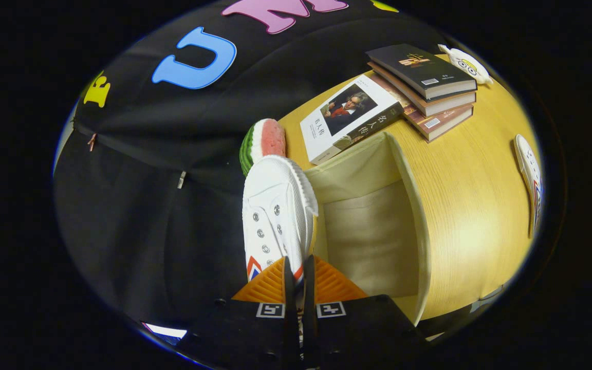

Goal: Open the storage box then place both shoes into the box .Put the left shoe in first, then the right shoe, with the right side of both shoes facing outward in a uniform manner.

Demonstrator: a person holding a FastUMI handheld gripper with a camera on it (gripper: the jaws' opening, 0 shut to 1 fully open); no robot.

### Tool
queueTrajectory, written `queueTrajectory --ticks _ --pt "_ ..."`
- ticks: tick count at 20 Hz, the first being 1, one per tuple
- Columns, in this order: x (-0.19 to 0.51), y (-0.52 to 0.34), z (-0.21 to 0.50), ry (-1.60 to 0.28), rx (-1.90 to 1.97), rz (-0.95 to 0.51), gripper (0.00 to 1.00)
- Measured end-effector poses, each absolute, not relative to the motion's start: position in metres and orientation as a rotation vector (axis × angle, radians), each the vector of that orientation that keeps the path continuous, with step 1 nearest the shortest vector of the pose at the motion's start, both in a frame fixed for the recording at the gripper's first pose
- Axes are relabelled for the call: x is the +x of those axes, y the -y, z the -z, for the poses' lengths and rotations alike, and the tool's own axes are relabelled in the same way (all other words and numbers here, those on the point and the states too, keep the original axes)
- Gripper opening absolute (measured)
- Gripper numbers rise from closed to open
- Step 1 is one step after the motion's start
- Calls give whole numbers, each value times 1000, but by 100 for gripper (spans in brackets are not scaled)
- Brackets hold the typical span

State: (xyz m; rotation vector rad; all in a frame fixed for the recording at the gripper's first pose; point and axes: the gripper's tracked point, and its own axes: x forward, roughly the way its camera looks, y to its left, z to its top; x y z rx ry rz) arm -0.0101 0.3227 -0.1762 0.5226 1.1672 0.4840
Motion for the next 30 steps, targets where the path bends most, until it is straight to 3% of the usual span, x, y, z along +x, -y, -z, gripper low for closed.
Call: queueTrajectory --ticks 9,13,19,30 --pt "-17 -333 197 -1234 507 -460 8" --pt "-8 -347 164 -1169 606 -529 99" --pt "13 -271 131 -987 433 -532 99" --pt "70 -19 134 -828 145 -277 99"
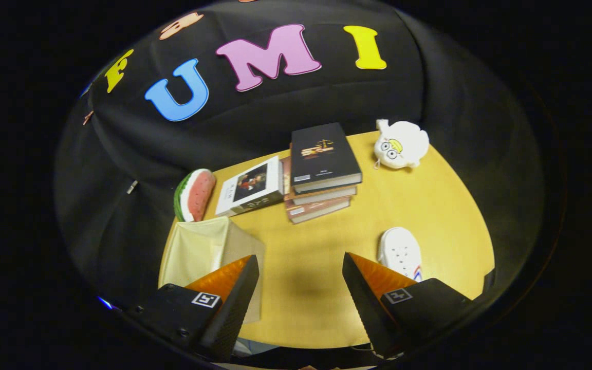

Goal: Open the storage box then place both shoes into the box .Put the left shoe in first, then the right shoe, with the right side of both shoes facing outward in a uniform manner.

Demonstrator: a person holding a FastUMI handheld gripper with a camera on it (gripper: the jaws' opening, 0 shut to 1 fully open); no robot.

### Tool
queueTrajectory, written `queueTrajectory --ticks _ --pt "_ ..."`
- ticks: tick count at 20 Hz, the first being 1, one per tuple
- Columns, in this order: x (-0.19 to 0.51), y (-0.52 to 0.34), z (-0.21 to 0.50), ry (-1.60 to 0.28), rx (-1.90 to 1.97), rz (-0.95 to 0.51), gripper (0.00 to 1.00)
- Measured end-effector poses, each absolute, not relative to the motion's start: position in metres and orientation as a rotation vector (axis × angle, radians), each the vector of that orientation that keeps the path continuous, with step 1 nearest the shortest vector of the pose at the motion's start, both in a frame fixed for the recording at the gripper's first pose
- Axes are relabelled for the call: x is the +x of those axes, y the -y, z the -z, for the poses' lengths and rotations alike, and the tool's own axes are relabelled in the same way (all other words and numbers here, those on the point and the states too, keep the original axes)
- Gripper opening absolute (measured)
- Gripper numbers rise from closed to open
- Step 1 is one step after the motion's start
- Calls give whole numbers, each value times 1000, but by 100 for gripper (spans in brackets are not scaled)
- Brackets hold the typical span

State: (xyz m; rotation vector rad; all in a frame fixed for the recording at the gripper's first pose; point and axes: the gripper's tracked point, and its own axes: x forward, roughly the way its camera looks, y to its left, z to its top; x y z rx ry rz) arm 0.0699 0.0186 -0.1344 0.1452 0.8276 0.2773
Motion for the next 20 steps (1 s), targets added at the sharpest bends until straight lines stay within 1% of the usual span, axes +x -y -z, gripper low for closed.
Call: queueTrajectory --ticks 4,10,14,17,20 --pt "76 68 166 -888 86 -191 99" --pt "75 152 225 -1022 122 -129 99" --pt "77 183 274 -1106 61 -154 99" --pt "75 181 303 -1189 94 -195 99" --pt "73 182 333 -1227 53 -218 99"
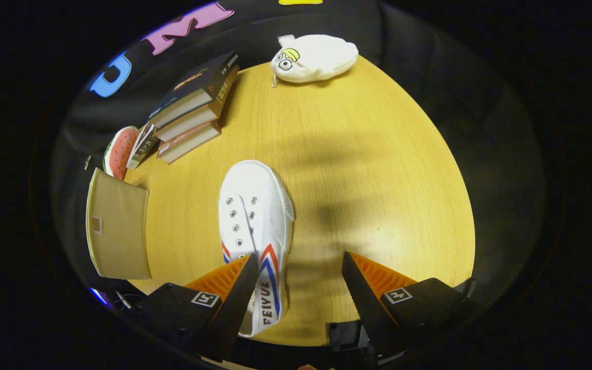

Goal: Open the storage box then place both shoes into the box .Put the left shoe in first, then the right shoe, with the right side of both shoes facing outward in a uniform manner.

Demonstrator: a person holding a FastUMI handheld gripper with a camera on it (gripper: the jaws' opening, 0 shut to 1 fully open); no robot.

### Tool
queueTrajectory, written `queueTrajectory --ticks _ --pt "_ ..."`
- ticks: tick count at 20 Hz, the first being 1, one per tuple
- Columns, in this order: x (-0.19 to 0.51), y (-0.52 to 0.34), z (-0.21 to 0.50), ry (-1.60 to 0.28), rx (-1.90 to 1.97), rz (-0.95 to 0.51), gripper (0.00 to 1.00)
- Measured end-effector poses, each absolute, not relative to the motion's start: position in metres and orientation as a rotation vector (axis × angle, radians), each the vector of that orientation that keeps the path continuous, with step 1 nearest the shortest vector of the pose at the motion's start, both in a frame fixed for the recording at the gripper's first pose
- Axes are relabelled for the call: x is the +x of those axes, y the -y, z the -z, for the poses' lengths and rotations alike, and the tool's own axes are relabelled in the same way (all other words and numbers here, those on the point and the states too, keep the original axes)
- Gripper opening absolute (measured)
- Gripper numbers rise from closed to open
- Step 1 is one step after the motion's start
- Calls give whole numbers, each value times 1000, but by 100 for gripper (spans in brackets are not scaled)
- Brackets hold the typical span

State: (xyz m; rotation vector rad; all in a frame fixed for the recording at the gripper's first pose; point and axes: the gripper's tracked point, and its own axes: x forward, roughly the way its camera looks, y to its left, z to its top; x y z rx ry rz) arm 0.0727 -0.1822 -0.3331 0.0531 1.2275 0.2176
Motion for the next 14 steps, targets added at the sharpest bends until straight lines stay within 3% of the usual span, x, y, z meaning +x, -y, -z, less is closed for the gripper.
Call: queueTrajectory --ticks 5,8,14 --pt "73 169 341 -1262 122 -234 99" --pt "69 163 346 -1308 211 -230 87" --pt "65 161 344 -1381 356 -220 87"
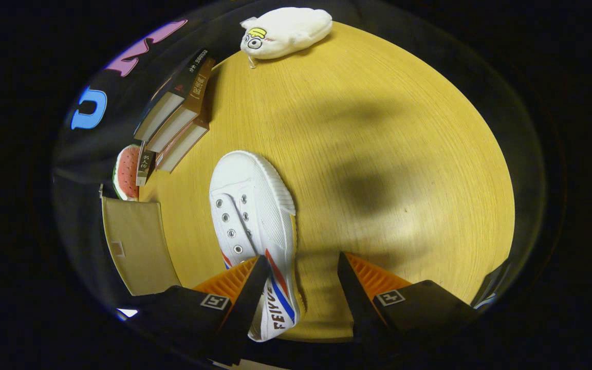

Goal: Open the storage box then place both shoes into the box .Put the left shoe in first, then the right shoe, with the right side of both shoes facing outward in a uniform manner.

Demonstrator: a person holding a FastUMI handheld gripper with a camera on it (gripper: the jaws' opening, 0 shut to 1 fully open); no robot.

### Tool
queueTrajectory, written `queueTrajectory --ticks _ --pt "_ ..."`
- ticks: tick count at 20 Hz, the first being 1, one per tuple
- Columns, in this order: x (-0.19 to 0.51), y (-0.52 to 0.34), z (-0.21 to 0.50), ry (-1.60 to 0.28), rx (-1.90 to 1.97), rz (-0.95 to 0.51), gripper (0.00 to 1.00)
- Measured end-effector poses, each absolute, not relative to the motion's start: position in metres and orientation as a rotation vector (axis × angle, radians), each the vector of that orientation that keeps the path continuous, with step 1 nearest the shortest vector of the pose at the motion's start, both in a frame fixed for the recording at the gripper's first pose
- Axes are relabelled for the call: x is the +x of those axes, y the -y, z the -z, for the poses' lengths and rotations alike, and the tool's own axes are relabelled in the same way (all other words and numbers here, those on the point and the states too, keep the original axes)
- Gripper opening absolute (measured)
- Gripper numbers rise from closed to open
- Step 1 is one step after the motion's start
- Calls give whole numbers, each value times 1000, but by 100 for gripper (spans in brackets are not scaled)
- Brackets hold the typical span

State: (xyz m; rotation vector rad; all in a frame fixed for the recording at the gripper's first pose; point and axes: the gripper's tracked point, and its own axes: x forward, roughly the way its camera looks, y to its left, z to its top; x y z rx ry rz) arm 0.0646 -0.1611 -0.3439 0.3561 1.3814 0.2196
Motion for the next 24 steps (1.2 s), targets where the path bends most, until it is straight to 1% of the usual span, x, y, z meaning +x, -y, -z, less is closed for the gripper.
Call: queueTrajectory --ticks 7,11,13,15,17,18,19,20,22,23,24 --pt "64 148 336 -1403 477 -229 87" --pt "65 139 346 -1397 434 -253 87" --pt "64 130 349 -1389 421 -290 76" --pt "65 130 350 -1390 421 -270 53" --pt "66 131 351 -1392 432 -257 52" --pt "64 132 349 -1393 433 -252 46" --pt "65 134 350 -1385 428 -255 42" --pt "65 133 350 -1381 434 -252 34" --pt "65 134 346 -1375 462 -242 22" --pt "62 134 341 -1377 477 -245 17" --pt "59 130 340 -1375 491 -248 14"
